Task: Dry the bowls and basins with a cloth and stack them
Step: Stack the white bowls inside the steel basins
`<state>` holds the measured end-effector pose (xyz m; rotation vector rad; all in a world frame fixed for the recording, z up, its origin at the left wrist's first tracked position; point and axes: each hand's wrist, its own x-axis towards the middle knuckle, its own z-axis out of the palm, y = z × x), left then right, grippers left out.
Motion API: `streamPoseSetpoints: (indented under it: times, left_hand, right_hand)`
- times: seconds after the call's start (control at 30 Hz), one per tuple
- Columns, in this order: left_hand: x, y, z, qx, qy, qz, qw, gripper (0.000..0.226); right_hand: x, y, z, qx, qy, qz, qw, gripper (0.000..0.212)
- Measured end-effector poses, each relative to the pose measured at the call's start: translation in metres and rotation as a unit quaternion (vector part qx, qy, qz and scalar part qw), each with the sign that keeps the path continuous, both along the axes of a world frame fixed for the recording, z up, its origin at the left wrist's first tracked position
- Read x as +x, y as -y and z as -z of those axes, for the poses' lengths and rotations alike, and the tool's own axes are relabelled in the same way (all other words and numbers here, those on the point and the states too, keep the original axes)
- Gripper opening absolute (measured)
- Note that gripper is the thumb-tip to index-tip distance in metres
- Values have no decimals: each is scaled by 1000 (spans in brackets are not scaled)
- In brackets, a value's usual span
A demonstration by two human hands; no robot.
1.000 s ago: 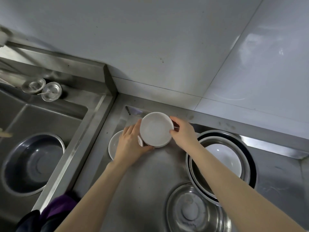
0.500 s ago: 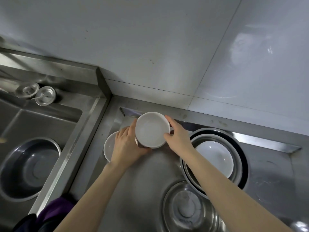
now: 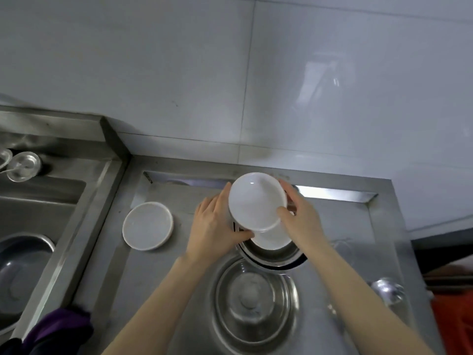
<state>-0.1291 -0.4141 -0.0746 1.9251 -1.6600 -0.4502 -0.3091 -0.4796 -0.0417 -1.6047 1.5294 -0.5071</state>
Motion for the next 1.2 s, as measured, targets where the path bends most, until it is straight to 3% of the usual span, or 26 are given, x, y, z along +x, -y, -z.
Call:
streamPoseSetpoints:
  times: [0.67, 0.77, 0.83, 0.9, 1.03, 1.2]
  left_hand:
    - [-47, -3, 30, 67, -29, 29, 997, 113]
    - [-43, -16, 22, 54, -58, 16, 997, 100]
    - [-35, -34, 17, 50, -88, -23, 995, 80]
    - [-24, -64, 14, 52, -110, -82, 989, 56]
    - [2, -144, 11, 64, -143, -163, 974, 36]
    - [31, -250, 16, 102, -145, -252, 951, 32]
  right_hand:
    - [-44, -16, 29, 29, -23, 23, 999, 60]
    - [-45, -35, 26, -63, -81, 31, 994, 58]
    - [-46, -56, 21, -183, -133, 9, 974, 54]
    - [-42, -83, 13, -230, -130, -22, 964, 49]
    - [-17, -143, 16, -128, -73, -100, 984, 37]
    - [20, -219, 36, 24, -55, -210, 976, 33]
